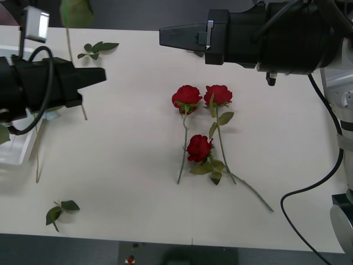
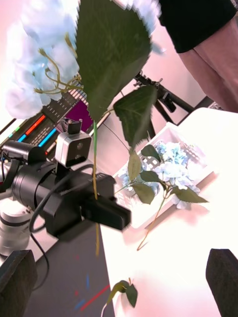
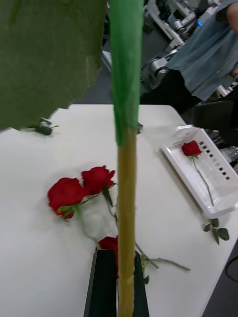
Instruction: Put the red flowers into the right box and the blue flowers into the left box
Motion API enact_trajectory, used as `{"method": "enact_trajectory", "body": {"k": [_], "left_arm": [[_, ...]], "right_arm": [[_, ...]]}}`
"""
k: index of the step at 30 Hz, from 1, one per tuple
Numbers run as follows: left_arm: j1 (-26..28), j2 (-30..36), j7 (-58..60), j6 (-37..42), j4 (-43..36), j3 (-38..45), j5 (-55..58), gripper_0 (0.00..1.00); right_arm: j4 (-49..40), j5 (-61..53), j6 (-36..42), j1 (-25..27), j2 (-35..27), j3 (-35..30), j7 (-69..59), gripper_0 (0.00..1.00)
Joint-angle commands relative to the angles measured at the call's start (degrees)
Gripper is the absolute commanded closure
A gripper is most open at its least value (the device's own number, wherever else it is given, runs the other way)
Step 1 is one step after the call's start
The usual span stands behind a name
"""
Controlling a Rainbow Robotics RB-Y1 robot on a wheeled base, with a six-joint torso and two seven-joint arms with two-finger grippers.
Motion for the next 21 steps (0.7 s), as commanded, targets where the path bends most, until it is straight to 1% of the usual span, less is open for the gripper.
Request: {"method": "enact_trajectory", "body": {"k": [1, 3, 6, 8, 12, 14, 17, 21], "left_arm": [[4.26, 6.13, 0.72, 1.7, -0.67, 6.21, 2.38, 1.0], [5.58, 7.71, 0.72, 3.99, -0.67, 9.37, 2.38, 1.0], [7.52, 10.26, 0.89, 7.59, -0.41, 14.47, 1.15, 1.0], [8.66, 11.84, 0.89, 9.26, 1.61, 17.02, 0.97, 1.0], [10.24, 14.39, 0.54, 9.08, 6.18, 19.22, 0.0, 1.0], [10.86, 15.8, 0.28, 7.76, 9.43, 19.75, -1.93, 1.0], [11.12, 17.38, 0.28, 5.83, 14.0, 19.75, -4.83, 1.0], [11.12, 19.84, -0.43, 5.57, 19.89, 19.83, -7.64, 1.0]], "right_arm": [[-0.76, 2.54, 0.14, -0.86, -0.09, -0.01, -0.61, 0.0], [-0.76, 4.48, 1.55, -0.86, -0.53, -0.01, -1.75, 0.0], [-0.76, 7.99, 4.89, -0.86, -1.06, -0.01, -6.94, 0.0], [-0.76, 10.89, 7.87, -0.86, -1.5, -0.1, -11.16, 0.0], [-0.76, 16.25, 13.32, -0.86, -1.94, -0.1, -17.05, 0.0], [-0.76, 20.03, 17.01, -0.86, -2.03, -0.1, -20.39, 0.0], [-0.76, 25.31, 21.76, -0.86, -2.2, -0.1, -24.25, 0.0], [-0.76, 32.51, 27.56, -0.86, -2.2, -0.01, -27.24, 0.0]]}}
